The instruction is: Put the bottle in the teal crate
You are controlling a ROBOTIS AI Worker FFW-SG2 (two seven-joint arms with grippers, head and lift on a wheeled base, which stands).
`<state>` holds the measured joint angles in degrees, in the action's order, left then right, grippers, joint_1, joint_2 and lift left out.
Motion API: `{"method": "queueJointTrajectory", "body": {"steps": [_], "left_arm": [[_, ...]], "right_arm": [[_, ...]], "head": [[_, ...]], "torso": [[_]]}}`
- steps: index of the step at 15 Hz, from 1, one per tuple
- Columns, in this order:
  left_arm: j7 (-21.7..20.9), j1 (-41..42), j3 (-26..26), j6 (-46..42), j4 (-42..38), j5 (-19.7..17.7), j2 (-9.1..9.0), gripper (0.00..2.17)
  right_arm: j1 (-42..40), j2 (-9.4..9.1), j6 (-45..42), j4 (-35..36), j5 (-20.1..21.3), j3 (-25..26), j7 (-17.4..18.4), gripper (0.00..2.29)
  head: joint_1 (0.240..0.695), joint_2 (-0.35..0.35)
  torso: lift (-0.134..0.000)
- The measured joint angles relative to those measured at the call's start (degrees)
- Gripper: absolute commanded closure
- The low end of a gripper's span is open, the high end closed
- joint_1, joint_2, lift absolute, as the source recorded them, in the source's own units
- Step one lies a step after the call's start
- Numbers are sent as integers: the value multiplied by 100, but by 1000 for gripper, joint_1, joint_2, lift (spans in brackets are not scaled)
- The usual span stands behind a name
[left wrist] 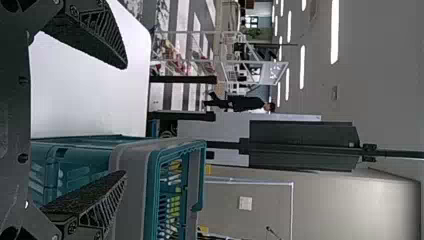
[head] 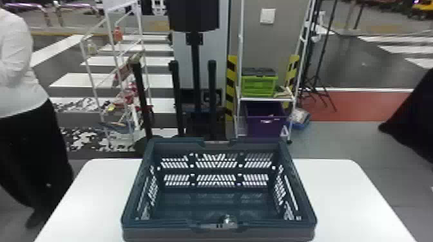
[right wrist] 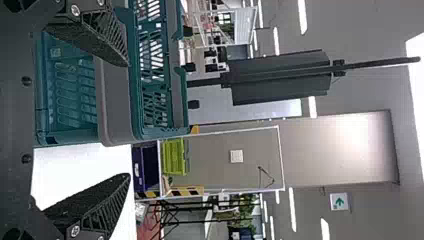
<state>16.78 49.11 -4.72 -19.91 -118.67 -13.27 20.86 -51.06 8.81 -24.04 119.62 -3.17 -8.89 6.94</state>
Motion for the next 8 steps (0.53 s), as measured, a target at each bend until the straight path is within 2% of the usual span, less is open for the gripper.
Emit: {"method": "queueJointTrajectory", "body": {"steps": [8], "left_arm": [[0,-11,-27,1,6,10,0,134]], "right_arm": [[-54,-11,-14,-12,2,55,0,110]], "head": [[499,0]], "torso": [[0]]}}
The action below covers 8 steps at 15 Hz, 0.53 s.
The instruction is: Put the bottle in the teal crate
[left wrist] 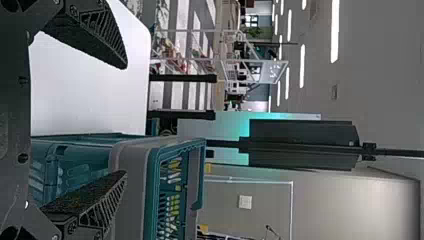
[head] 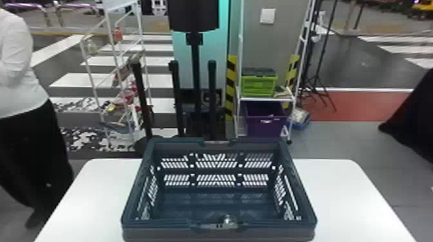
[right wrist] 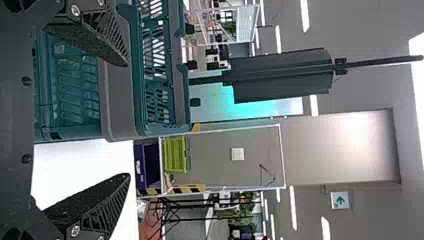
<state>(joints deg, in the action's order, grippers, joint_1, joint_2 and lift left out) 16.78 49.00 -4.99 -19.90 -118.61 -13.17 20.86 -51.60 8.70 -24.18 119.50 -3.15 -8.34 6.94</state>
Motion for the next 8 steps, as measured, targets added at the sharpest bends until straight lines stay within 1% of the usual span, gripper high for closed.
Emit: {"method": "queueJointTrajectory", "body": {"steps": [8], "left_arm": [[28,28,-71,0,5,98,-34,134]], "right_arm": [[-8,0,0,2,1,23,-10,110]], "head": [[499,0]], "torso": [[0]]}}
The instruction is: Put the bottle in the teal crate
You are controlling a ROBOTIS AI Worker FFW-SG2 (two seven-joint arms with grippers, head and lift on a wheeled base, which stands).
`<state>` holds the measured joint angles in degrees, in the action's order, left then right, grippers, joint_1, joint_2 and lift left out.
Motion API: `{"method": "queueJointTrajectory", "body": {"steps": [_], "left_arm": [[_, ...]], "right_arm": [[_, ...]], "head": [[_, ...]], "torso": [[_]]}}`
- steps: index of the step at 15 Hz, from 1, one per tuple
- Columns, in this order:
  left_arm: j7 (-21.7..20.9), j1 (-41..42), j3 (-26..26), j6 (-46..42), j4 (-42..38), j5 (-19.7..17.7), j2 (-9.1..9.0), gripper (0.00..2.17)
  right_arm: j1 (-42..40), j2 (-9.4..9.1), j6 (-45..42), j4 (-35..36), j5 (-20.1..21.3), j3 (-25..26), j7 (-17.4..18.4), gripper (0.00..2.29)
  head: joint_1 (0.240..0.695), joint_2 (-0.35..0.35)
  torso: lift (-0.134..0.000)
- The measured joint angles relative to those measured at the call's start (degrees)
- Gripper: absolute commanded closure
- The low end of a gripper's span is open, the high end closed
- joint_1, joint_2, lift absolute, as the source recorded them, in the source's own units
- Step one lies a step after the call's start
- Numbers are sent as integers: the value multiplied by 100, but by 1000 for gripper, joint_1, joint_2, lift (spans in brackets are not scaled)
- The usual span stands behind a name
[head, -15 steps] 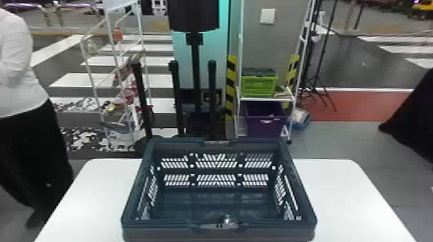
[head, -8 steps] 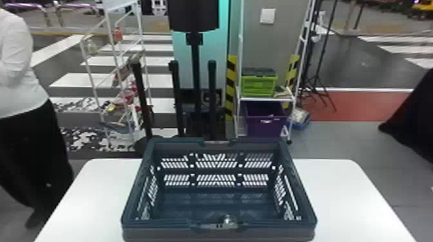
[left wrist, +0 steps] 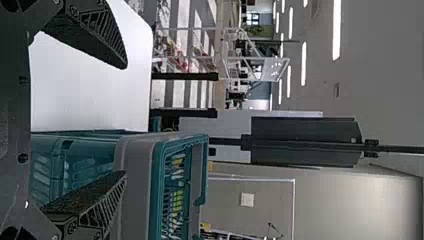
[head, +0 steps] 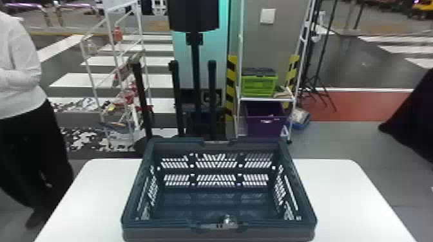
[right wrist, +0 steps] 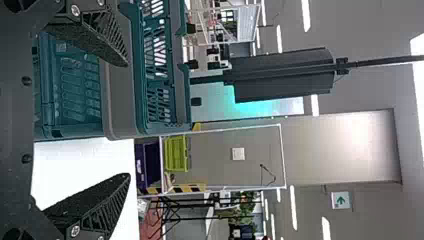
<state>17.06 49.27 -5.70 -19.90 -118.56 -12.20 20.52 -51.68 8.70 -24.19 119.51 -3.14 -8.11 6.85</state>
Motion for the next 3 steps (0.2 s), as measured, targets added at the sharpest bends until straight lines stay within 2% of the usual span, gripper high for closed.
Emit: {"method": "queueJointTrajectory", "body": {"steps": [3], "left_arm": [[7,3,-3,0,-8,12,-4,134]], "right_arm": [[0,0,-8,-25,-2,11,-9,110]], "head": [[499,0]], "torso": [[0]]}}
